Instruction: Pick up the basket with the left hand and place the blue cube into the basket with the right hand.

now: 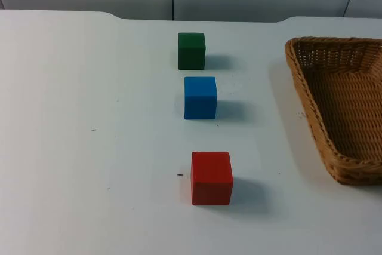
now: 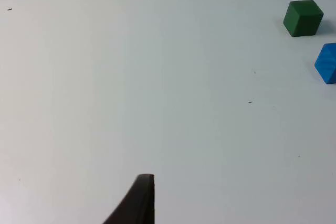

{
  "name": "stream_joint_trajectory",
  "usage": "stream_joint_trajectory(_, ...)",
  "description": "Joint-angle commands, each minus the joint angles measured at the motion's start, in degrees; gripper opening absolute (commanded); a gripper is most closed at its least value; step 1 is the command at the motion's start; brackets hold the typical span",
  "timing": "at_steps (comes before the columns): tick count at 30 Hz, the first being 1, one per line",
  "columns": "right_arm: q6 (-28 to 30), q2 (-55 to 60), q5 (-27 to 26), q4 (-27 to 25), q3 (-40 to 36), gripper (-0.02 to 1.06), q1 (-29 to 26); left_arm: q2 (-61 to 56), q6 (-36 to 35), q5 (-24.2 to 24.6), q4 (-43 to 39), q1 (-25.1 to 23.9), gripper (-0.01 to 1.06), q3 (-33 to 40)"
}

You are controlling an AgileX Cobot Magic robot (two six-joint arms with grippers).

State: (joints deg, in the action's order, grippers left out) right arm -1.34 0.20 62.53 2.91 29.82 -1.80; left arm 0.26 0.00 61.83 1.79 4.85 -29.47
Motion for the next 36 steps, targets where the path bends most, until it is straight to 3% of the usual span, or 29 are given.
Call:
stream_joint_trajectory(1,0.0,-0.2,-0.7,-0.2,0.7,1.04,-0.4,-0.3,0.0,-0.1,0.3,0.0,1.05,0.1)
stream_joint_trajectory(16,0.3,6.0,0.1,-0.5,3.8,1.04,-0.4,1.9,0.0,-5.3,7.2,0.0,1.05,-4.7)
stream_joint_trajectory(22,0.3,6.0,0.2,-0.5,3.8,1.04,-0.4,11.8,3.2,-11.9,15.0,0.0,1.05,-7.4)
stream_joint_trajectory(27,0.3,6.0,0.2,-0.5,3.8,1.04,-0.4,26.9,13.7,-18.1,25.6,0.0,1.05,-12.1)
stream_joint_trajectory(36,0.3,6.0,0.2,-0.3,3.8,1.04,-0.4,51.4,31.3,-18.2,44.9,0.0,1.05,-22.1)
